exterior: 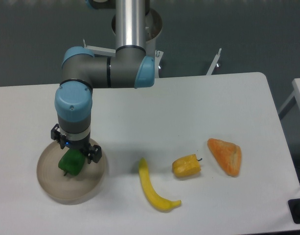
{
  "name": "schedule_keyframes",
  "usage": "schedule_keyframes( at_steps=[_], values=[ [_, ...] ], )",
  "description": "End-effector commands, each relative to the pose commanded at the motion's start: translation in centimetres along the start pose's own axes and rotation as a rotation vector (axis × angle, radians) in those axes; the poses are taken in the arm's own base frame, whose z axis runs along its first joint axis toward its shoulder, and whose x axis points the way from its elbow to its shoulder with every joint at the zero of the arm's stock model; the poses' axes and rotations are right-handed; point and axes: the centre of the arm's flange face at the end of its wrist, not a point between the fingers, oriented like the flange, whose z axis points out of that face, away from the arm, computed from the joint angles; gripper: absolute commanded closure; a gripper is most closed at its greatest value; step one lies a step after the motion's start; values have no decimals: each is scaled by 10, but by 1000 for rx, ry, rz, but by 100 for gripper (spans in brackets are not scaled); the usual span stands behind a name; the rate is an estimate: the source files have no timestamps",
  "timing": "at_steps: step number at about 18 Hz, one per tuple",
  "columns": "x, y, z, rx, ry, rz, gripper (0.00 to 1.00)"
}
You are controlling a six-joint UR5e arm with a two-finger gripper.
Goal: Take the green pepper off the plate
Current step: 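Lower the open gripper over the green pepper on the plate, then close the gripper fingers around the green pepper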
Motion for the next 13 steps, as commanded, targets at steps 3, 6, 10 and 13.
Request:
schedule_keyframes(
  at_steps=[3, 6, 10, 13],
  values=[
    [-1, 1, 5, -11, -10, 1, 0],
    [-1, 4, 14, -26, -9, 0, 0],
    [1, 5, 26, -21, -15, -25, 0],
    [3, 1, 35, 1, -37, -52, 0]
  ],
)
